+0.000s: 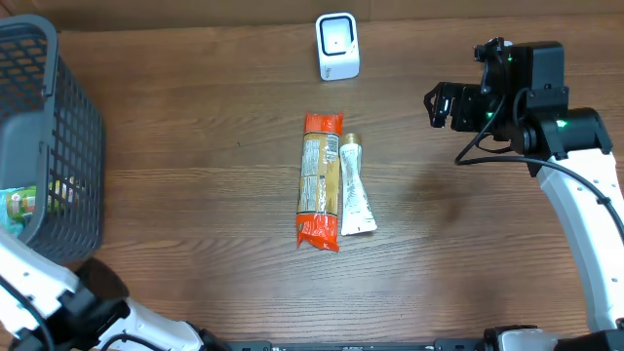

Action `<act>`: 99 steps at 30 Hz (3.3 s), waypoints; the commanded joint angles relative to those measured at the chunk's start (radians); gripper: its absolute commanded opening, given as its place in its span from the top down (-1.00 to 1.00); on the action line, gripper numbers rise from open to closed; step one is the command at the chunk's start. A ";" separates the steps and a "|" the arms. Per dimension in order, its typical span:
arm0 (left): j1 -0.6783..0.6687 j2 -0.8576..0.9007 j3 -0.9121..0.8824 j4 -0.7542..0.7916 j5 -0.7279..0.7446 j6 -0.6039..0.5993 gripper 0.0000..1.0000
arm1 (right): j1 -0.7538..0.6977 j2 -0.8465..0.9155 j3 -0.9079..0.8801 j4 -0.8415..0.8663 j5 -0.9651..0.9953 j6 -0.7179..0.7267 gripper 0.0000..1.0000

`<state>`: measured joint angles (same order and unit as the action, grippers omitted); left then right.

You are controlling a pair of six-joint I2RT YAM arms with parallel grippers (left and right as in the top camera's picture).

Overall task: Scan the item barcode
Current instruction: 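Place the red-topped package beside the tube and release, then reach the left gripper into the basket and grasp the green packet, then place the green packet left of the red-topped package and release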

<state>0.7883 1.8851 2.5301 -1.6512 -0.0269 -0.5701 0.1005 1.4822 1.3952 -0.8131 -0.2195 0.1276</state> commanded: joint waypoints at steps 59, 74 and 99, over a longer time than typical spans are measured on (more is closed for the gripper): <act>-0.073 -0.099 -0.118 0.377 0.264 0.273 0.83 | 0.004 0.001 0.026 -0.028 0.008 -0.001 -1.00; -0.785 0.106 -0.548 0.164 0.204 0.416 0.81 | 0.004 0.002 0.025 -0.033 0.009 -0.002 -1.00; -1.002 0.251 -0.218 0.092 -0.013 0.289 -0.99 | 0.004 0.002 0.025 -0.059 0.043 -0.002 -1.00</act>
<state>-0.2333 2.2322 2.1323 -1.5242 0.0376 -0.2489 0.1005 1.4822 1.3952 -0.8734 -0.1909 0.1272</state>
